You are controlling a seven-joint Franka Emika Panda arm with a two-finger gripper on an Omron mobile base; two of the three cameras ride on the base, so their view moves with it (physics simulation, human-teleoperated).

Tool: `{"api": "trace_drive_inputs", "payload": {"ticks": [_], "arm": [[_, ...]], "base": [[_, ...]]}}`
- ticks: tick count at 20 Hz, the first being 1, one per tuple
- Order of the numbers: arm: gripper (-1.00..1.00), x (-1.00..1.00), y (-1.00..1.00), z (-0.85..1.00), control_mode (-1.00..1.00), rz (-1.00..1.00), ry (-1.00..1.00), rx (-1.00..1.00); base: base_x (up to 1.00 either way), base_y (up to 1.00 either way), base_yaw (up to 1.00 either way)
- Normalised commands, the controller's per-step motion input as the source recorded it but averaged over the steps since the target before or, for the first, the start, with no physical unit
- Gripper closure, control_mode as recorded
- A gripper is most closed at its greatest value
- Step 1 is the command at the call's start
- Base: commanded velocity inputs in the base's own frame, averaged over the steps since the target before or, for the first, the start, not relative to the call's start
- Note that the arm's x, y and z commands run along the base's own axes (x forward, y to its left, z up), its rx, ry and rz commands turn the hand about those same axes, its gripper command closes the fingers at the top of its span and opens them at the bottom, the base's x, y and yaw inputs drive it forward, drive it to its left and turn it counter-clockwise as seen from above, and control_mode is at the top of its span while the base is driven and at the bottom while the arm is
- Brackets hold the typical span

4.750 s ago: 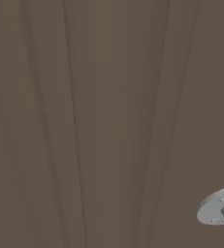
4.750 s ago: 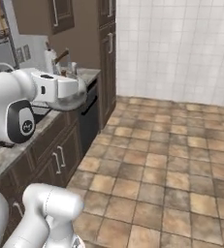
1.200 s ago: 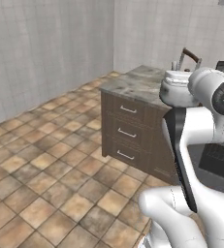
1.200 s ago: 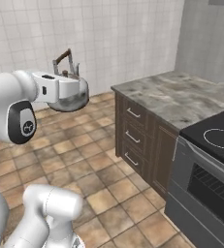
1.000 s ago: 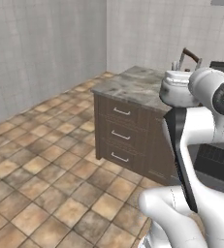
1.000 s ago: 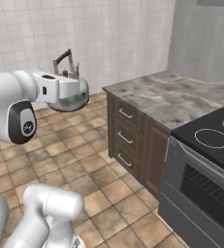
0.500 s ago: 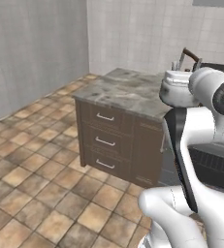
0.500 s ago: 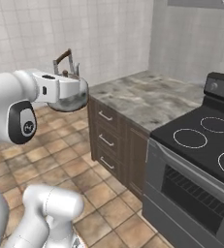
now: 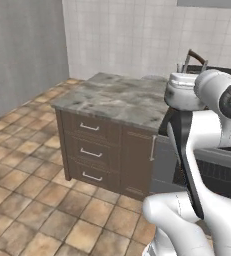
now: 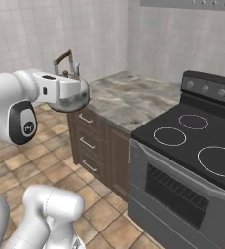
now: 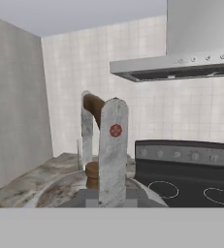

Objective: Pick the kettle from the cabinet and place it on a stove burner. Then pick the pot from the counter and place it on another stove burner. Finally, turn both burners on.

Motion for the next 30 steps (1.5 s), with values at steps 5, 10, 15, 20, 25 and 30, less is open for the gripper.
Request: {"api": "trace_drive_inputs", "payload": {"ticks": [5, 10, 15, 20, 25, 30], "arm": [[1.00, 0.00, 0.00, 0.00, 1.00, 0.00, 0.00, 0.00], [1.00, 0.00, 0.00, 0.00, 1.00, 0.00, 0.00, 0.00], [1.00, 0.00, 0.00, 0.00, 1.00, 0.00, 0.00, 0.00], [1.00, 0.00, 0.00, 0.00, 1.00, 0.00, 0.00, 0.00], [1.00, 0.00, 0.00, 0.00, 1.00, 0.00, 0.00, 0.00], [1.00, 0.00, 0.00, 0.00, 1.00, 0.00, 0.00, 0.00]], "base": [[0.29, 0.00, -0.28], [0.28, 0.00, -0.27], [0.31, 0.00, -0.26], [0.41, 0.00, -0.18], [0.45, 0.00, -0.15], [0.49, 0.00, -0.14]]}}
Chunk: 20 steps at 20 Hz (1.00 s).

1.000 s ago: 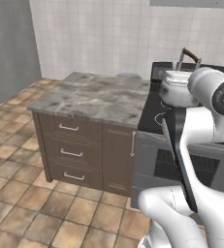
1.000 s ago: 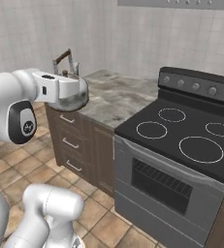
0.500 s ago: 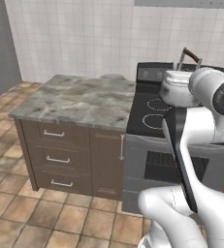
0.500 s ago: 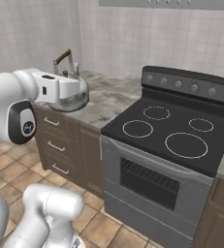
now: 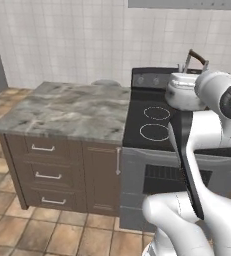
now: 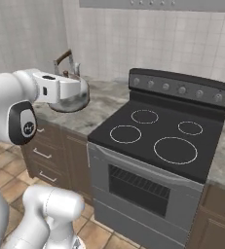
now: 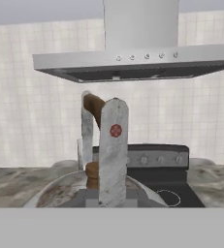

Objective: Pick the kettle from the cabinet and place it on a stove burner. Then pick the pot from the counter and place it on another stove burner. Finally, turn both burners on.

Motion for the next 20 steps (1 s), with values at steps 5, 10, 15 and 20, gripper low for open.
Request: {"api": "trace_drive_inputs", "payload": {"ticks": [5, 10, 15, 20], "arm": [[1.00, 0.00, 0.00, 0.00, 1.00, 0.00, 0.00, 0.00], [1.00, 0.00, 0.00, 0.00, 1.00, 0.00, 0.00, 0.00], [1.00, 0.00, 0.00, 0.00, 1.00, 0.00, 0.00, 0.00], [1.00, 0.00, 0.00, 0.00, 1.00, 0.00, 0.00, 0.00]], "base": [[0.42, 0.00, -0.14], [0.34, 0.07, -0.20], [0.35, 0.21, -0.24], [0.33, 0.23, -0.25]]}}
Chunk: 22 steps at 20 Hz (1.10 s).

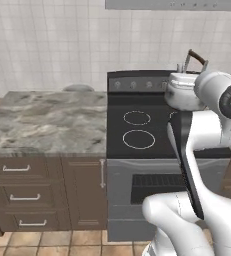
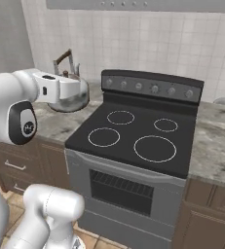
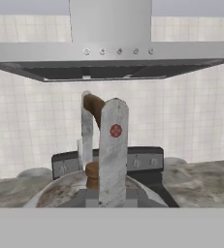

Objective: Pick the kettle from the cabinet and place it on a stove burner. Then pick the pot from the counter and place it on another stove burner. Finally, turn both burners on.

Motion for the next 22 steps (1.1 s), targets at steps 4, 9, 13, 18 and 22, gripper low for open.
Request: {"api": "trace_drive_inputs", "payload": {"ticks": [4, 9, 13, 18, 22], "arm": [[1.00, 0.00, 0.00, 0.00, 1.00, 0.00, 0.00, 0.00], [1.00, 0.00, 0.00, 0.00, 1.00, 0.00, 0.00, 0.00], [1.00, 0.00, 0.00, 0.00, 1.00, 0.00, 0.00, 0.00], [1.00, 0.00, 0.00, 0.00, 1.00, 0.00, 0.00, 0.00], [1.00, 0.00, 0.00, 0.00, 1.00, 0.00, 0.00, 0.00]], "base": [[0.31, 0.20, -0.24], [0.34, 0.24, -0.24], [0.42, 0.36, -0.19], [0.40, 0.31, -0.11], [0.35, 0.13, -0.05]]}}
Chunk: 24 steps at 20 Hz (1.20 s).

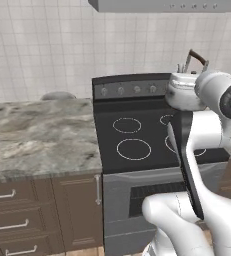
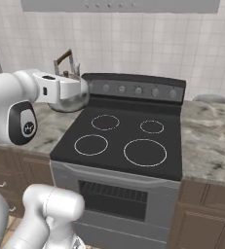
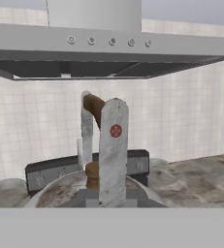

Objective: Pick the kettle from the cabinet and place it on a stove burner. Then pick the pot from the counter and place it on another stove burner. Finally, turn both burners on.

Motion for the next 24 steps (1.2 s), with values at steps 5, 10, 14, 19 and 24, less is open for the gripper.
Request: {"api": "trace_drive_inputs", "payload": {"ticks": [5, 10, 14, 19, 24], "arm": [[1.00, 0.00, 0.00, 0.00, 1.00, 0.00, 0.00, 0.00], [1.00, 0.00, 0.00, 0.00, 1.00, 0.00, 0.00, 0.00], [1.00, 0.00, 0.00, 0.00, 1.00, 0.00, 0.00, 0.00], [1.00, 0.00, 0.00, 0.00, 1.00, 0.00, 0.00, 0.00], [1.00, 0.00, 0.00, 0.00, 1.00, 0.00, 0.00, 0.00]], "base": [[0.45, 0.16, 0.00], [0.44, 0.23, 0.00], [0.35, 0.15, 0.00], [0.34, 0.15, 0.00], [0.34, 0.13, 0.00]]}}
